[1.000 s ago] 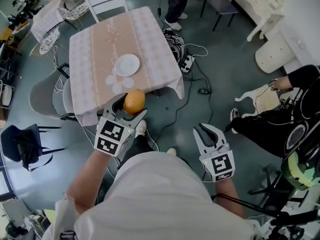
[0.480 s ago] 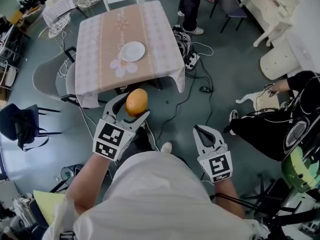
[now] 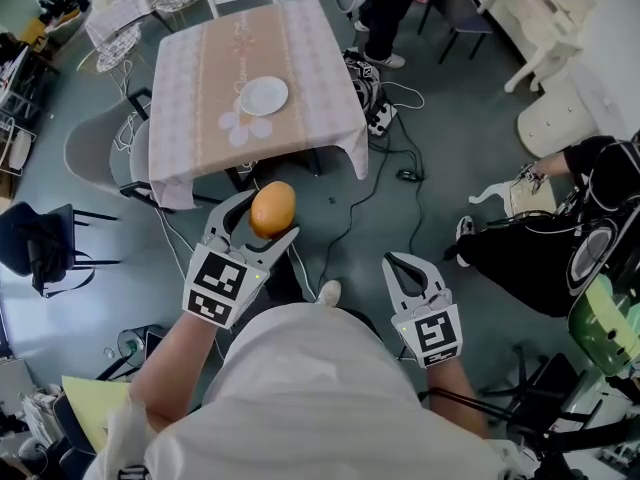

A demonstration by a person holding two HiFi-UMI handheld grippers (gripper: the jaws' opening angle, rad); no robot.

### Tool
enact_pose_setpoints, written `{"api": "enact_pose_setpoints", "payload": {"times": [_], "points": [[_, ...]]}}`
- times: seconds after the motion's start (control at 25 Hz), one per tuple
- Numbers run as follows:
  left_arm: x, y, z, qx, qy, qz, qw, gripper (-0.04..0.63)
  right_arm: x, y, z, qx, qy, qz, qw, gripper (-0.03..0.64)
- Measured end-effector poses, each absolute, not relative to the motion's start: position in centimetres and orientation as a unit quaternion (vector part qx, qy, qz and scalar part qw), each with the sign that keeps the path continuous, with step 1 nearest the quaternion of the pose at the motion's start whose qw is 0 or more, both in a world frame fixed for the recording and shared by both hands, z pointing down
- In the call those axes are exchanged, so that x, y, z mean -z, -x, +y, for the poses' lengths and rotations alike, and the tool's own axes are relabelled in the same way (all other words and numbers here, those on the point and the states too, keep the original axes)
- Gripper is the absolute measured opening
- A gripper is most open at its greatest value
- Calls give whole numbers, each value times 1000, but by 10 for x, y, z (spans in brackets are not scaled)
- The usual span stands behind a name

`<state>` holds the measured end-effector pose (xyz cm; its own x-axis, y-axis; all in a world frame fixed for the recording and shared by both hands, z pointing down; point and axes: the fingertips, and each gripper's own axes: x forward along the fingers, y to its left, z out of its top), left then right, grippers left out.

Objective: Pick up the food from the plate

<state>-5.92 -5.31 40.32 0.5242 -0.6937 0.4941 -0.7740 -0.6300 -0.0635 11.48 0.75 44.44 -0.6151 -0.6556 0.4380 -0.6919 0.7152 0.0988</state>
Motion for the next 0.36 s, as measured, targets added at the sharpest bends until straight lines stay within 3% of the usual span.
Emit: {"api": "enact_pose_setpoints", "payload": {"times": [0.36], "points": [[-414, 65, -54, -250, -863, -429, 95, 350, -444, -112, 6, -39, -366, -901, 229, 12]]}}
